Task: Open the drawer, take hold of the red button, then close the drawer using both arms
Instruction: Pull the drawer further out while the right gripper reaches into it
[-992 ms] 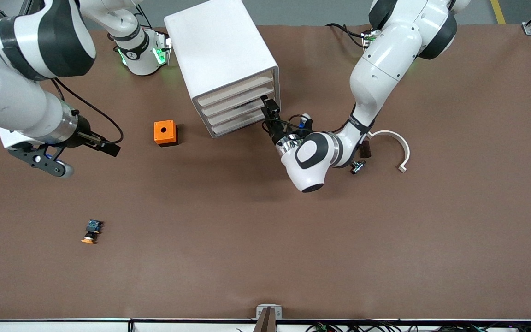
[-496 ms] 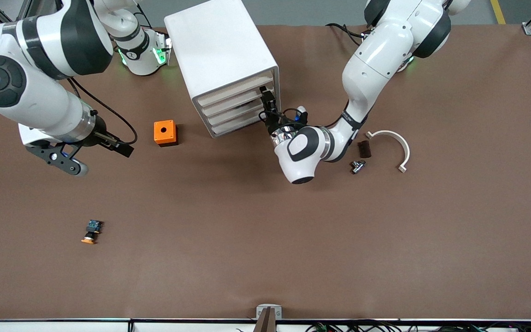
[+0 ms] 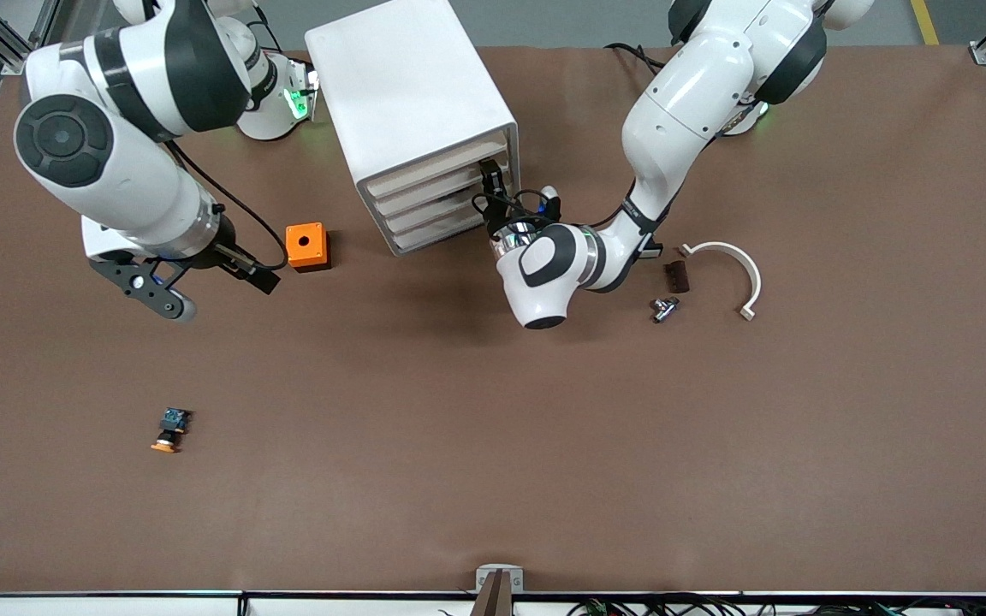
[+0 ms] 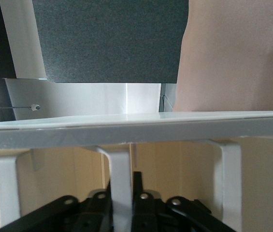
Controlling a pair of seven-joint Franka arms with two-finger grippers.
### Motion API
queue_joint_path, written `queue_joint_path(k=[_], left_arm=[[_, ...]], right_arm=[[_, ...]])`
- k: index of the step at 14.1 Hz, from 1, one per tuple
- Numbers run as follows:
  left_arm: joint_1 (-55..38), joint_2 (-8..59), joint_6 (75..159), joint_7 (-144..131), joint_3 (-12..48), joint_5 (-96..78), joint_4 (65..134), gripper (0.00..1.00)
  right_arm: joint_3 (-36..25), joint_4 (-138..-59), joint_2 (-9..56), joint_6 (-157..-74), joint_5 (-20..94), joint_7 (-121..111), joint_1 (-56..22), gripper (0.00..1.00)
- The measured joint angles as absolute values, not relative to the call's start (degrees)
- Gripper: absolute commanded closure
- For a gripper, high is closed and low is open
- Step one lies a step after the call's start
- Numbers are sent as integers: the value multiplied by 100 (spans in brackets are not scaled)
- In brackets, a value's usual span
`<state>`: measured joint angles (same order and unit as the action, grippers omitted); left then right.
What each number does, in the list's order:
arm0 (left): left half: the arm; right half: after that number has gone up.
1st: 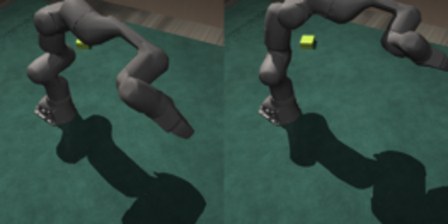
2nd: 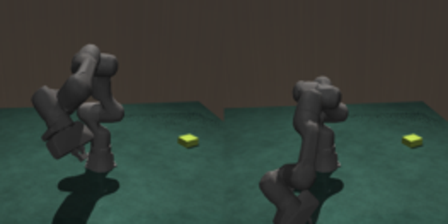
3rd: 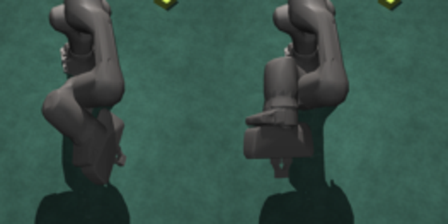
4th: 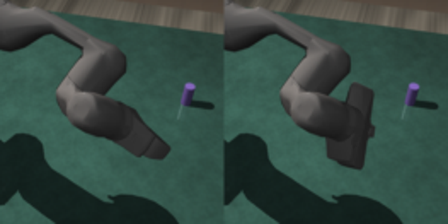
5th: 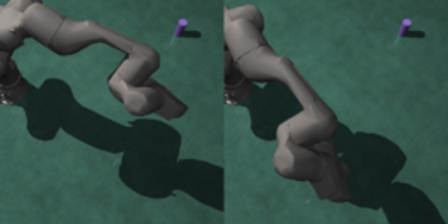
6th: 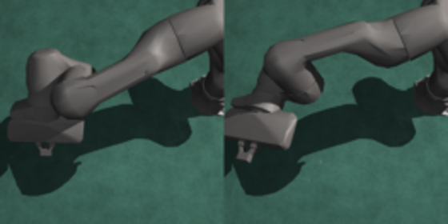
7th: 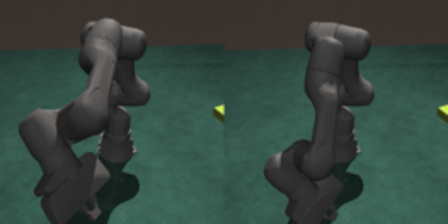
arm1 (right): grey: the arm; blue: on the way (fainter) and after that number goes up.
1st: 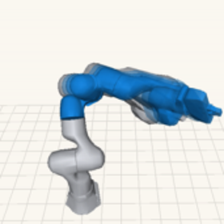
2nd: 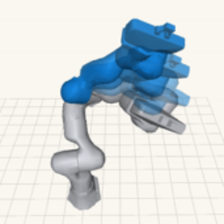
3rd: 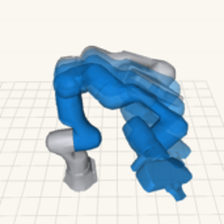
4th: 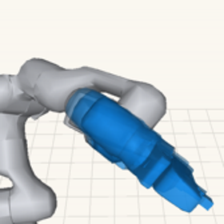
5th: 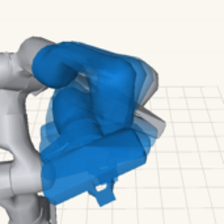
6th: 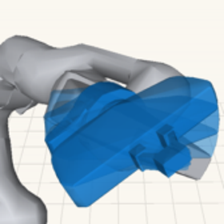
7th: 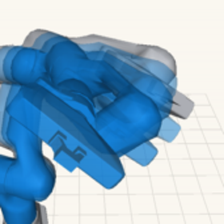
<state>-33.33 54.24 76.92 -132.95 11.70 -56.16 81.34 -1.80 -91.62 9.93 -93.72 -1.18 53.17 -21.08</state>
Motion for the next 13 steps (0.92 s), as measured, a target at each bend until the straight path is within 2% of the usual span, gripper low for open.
queue_joint_path(k=[4, 13], left_arm=[[-3328, 5425, 7696, -13323, 1145, -5616, 8138, 96], [-2832, 5424, 7661, -13333, 1088, -5616, 8106, 91]], right_arm=[[-181, -9225, 1036, -9581, 78, 5455, -2226, 0], [-169, -9271, 1538, -10348, 356, 7037, -3249, 0]])
